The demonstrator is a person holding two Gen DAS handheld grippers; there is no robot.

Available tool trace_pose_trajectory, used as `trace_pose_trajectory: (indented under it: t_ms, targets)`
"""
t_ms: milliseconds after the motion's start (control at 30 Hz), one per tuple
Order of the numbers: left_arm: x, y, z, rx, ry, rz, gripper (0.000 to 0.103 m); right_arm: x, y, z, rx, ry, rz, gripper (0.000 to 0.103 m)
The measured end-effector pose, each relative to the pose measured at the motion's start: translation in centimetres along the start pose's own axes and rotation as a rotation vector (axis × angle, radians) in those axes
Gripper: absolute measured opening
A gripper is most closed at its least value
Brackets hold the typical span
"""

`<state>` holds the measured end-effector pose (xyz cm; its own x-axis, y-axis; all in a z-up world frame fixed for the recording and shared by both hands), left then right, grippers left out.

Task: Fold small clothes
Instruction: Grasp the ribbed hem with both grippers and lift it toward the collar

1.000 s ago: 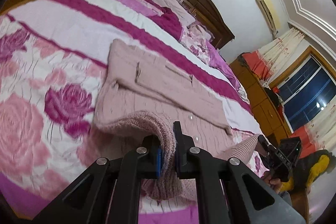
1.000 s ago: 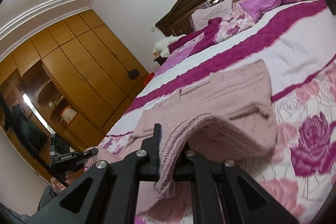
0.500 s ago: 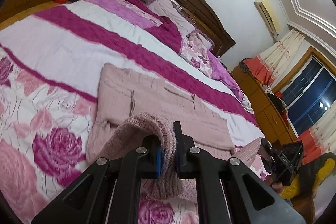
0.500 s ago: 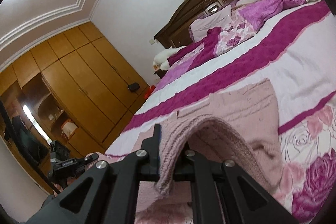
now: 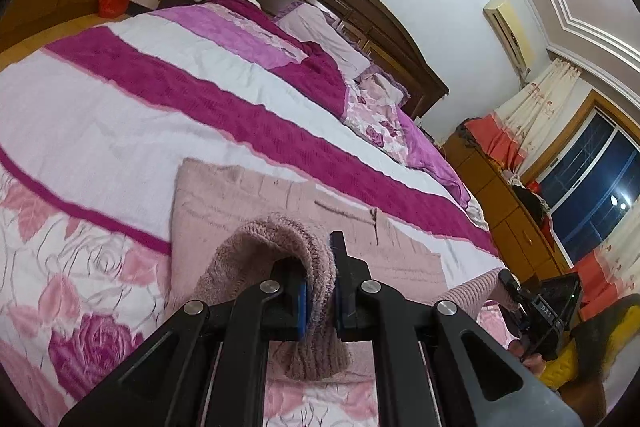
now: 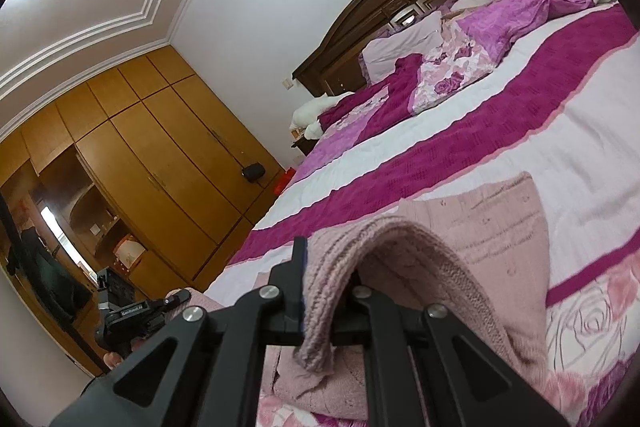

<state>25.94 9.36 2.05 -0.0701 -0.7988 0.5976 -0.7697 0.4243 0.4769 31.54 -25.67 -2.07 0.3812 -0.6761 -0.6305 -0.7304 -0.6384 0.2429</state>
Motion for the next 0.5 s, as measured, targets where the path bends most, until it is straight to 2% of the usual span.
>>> trace_pose_trajectory:
  t_ms: [400, 500]
  targets:
    - [-1.3, -3.7, -3.1, -0.016, -0.008, 0.001, 0.0, 2.8, -2.9, -2.2, 0.012, -0.028, 0.005, 0.006]
    - [-2.3, -5.2, -3.2, -0.037, 0.031, 0.008, 0.0, 3.9, -4.0, -2.1, -0.016, -0.022, 0.026, 0.006]
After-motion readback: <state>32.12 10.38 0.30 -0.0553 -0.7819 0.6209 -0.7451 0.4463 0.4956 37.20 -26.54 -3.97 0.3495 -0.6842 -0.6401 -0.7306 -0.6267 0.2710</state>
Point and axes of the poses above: each gripper's, at about its wrist camera, not at the fingertips, and y roughly against the way its jaws point, x to its right, z to its underside, the point moved 7 cm from there along -y, roughly the way its jaws point
